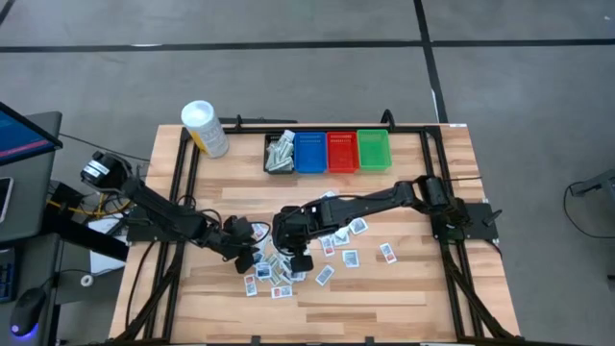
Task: Pick & Place First Aid Supplies
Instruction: Put the green bandage pack in the black bin
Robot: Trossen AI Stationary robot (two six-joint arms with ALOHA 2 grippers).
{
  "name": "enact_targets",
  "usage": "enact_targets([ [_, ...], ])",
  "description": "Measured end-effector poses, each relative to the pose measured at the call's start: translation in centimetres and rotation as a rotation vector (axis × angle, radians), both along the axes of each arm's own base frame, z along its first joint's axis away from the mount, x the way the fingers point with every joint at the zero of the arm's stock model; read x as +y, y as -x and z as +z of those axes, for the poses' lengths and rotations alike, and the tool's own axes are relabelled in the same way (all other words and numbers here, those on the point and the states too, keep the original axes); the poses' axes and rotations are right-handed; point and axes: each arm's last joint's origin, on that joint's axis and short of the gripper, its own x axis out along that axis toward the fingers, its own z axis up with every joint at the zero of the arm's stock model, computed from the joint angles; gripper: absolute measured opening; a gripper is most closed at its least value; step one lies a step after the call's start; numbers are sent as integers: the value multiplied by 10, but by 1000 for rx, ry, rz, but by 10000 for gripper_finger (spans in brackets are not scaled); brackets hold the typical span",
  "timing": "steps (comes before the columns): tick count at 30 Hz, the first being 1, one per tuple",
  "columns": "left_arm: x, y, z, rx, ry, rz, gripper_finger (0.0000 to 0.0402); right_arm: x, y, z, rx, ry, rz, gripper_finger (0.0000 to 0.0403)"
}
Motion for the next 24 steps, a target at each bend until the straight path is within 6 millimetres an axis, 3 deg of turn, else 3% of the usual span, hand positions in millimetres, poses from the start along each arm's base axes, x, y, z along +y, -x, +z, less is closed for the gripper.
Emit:
enact_targets([
  [10,0,-2,-8,23,41,82,187,3,1,0,4,-4,-5,8],
  [17,0,-2,-9,22,24,100,186,2,1,0,5,-7,-12,8],
  [24,8,-3,-23,103,-67,150,162,2,1,0,4,-11,-18,8],
])
